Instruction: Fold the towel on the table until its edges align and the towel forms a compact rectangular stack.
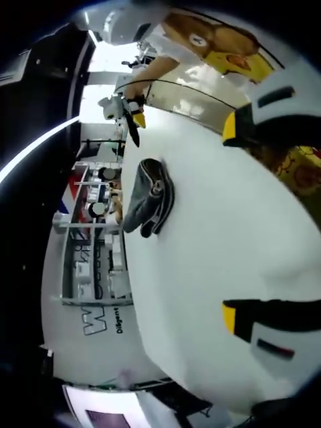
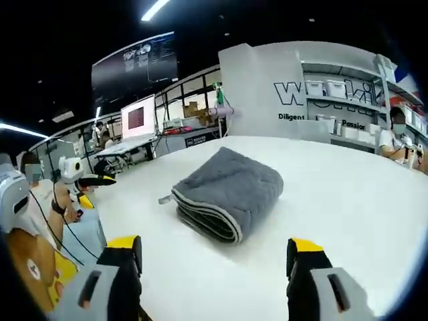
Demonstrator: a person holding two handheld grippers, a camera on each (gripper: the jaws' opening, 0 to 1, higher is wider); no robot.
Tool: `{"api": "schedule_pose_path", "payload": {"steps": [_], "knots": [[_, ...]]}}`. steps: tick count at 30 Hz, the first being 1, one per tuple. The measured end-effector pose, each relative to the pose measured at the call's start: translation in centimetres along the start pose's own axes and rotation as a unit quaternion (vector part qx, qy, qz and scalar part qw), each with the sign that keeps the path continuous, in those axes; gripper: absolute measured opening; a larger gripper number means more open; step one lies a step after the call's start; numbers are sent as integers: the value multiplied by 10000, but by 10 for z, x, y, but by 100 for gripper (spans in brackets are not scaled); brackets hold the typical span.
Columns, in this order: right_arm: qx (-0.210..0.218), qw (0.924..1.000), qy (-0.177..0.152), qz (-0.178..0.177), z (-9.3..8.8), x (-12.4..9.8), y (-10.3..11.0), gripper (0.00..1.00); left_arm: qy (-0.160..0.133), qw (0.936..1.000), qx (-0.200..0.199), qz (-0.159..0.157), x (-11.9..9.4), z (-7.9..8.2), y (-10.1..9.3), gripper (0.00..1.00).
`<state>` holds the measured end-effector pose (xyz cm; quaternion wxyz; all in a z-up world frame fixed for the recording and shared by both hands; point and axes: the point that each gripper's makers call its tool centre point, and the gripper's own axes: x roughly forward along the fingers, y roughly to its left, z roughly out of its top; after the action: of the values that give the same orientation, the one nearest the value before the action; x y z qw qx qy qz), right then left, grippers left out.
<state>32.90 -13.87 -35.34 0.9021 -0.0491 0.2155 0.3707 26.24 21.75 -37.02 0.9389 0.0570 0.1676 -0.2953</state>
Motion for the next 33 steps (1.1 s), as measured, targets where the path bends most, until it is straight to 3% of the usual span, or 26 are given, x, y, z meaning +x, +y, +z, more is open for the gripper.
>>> {"api": "schedule_pose_path", "payload": {"steps": [2, 12, 14, 20, 25, 29, 31, 33], "knots": [[-174, 9998, 74, -13, -6, -5, -2, 100, 15, 10000, 26, -39, 1, 1, -3, 99], [-248, 9991, 278, -203, -34, -22, -11, 100, 34, 9998, 131, -162, 10, 14, -12, 99], [-150, 9993, 277, -191, -39, -24, -11, 100, -117, 9997, 116, -195, 16, 25, -13, 99], [-16, 9994, 94, -342, -45, -34, -19, 100, -331, 9959, 147, -828, 44, 63, -30, 99], [202, 9992, -242, -250, -43, -45, -15, 100, -402, 9847, 329, -1665, 81, 102, -60, 99], [154, 9985, -438, -305, -46, -53, -13, 100, -380, 9703, 548, -2327, 121, 130, -88, 99], [85, 9964, -776, -328, -40, -57, -13, 100, -356, 9637, 654, -2563, 137, 138, -98, 99], [51, 9949, -965, -280, -39, -61, -10, 100, -484, 9505, 665, -2995, 154, 149, -111, 99]]}}
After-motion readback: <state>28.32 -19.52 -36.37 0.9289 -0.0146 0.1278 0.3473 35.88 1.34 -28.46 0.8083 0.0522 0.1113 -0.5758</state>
